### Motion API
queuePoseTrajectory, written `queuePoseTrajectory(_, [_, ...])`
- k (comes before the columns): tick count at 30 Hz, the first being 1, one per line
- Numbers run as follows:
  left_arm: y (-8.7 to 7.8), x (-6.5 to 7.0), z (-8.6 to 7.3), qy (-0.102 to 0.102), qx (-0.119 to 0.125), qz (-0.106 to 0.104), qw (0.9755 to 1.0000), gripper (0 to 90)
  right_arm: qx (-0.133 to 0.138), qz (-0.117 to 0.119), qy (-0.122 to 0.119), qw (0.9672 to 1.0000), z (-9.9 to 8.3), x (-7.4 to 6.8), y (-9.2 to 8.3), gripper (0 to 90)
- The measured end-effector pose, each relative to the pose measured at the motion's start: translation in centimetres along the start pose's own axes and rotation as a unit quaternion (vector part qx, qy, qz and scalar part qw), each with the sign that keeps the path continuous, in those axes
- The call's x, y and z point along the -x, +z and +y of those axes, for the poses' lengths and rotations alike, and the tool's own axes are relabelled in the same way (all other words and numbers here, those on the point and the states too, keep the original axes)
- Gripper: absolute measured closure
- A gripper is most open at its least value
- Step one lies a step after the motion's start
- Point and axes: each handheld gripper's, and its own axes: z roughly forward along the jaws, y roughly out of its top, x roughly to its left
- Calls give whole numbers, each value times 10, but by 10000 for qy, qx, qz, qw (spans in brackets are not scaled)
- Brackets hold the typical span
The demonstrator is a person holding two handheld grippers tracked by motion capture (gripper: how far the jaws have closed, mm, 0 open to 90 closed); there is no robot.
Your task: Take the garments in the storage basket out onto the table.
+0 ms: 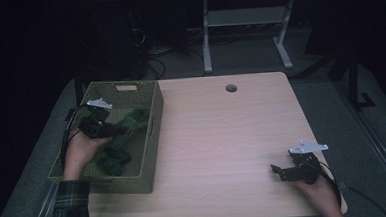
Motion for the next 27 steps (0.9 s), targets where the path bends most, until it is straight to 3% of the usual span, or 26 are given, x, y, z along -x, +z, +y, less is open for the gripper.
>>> queuePoseTrajectory(14, [-43,-1,20,6,624,35,9980,834,2,-1,-2,10000,0,0,0,95])
queuePoseTrajectory(27, [-73,5,36,167,991,27,9949,834,4,-1,1,10000,0,0,0,95])
